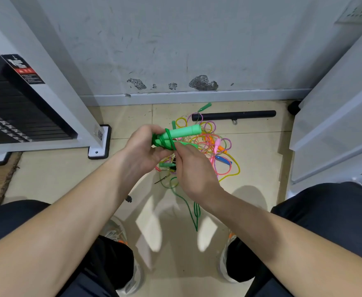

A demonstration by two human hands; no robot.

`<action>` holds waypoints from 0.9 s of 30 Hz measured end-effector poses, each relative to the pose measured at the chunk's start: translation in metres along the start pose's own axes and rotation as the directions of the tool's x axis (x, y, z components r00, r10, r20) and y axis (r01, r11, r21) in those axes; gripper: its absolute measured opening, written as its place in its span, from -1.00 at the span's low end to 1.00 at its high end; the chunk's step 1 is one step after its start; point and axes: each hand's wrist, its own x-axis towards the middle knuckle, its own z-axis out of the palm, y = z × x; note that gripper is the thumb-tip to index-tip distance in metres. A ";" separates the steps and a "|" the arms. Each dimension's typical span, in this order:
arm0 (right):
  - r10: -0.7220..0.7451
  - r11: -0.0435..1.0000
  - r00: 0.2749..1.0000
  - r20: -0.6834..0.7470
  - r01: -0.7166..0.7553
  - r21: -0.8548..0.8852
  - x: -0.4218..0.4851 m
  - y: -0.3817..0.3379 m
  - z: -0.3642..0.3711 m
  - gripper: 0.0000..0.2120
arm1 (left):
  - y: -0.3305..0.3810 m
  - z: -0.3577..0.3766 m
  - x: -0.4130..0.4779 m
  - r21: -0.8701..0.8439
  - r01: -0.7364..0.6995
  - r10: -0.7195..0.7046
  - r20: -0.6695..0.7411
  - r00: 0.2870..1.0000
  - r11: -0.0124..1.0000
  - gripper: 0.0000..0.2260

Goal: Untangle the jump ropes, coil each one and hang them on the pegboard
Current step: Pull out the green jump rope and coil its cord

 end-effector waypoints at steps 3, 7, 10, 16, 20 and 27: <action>-0.012 1.000 1.000 0.017 0.012 -0.021 0.001 0.000 -0.001 -0.77 | 0.000 0.002 -0.001 0.081 -0.033 0.034 -0.004 0.999 0.996 -0.76; -0.003 0.998 0.995 0.104 0.010 -0.065 -0.001 -0.001 -0.003 -0.71 | -0.006 0.003 -0.005 0.108 -0.086 0.090 -0.034 0.995 0.990 -0.87; 0.029 0.999 0.997 0.070 -0.027 -0.024 -0.003 -0.002 -0.003 -0.76 | 0.001 0.002 -0.004 0.074 -0.098 0.102 -0.059 0.993 0.992 -0.86; 0.227 0.934 0.942 0.246 -0.283 0.220 -0.004 0.015 -0.009 -0.59 | 0.012 -0.003 -0.002 0.011 -0.075 0.075 0.016 0.997 0.997 -0.84; 0.357 0.867 0.863 0.357 -0.448 0.216 0.017 0.034 -0.025 -0.51 | 0.010 -0.005 -0.004 0.079 -0.091 0.085 0.084 0.993 0.993 -0.92; 0.200 0.950 0.932 0.303 -0.261 0.172 0.036 0.051 -0.045 -0.82 | 0.005 -0.011 -0.008 0.353 -0.156 0.058 0.272 0.961 0.922 -0.70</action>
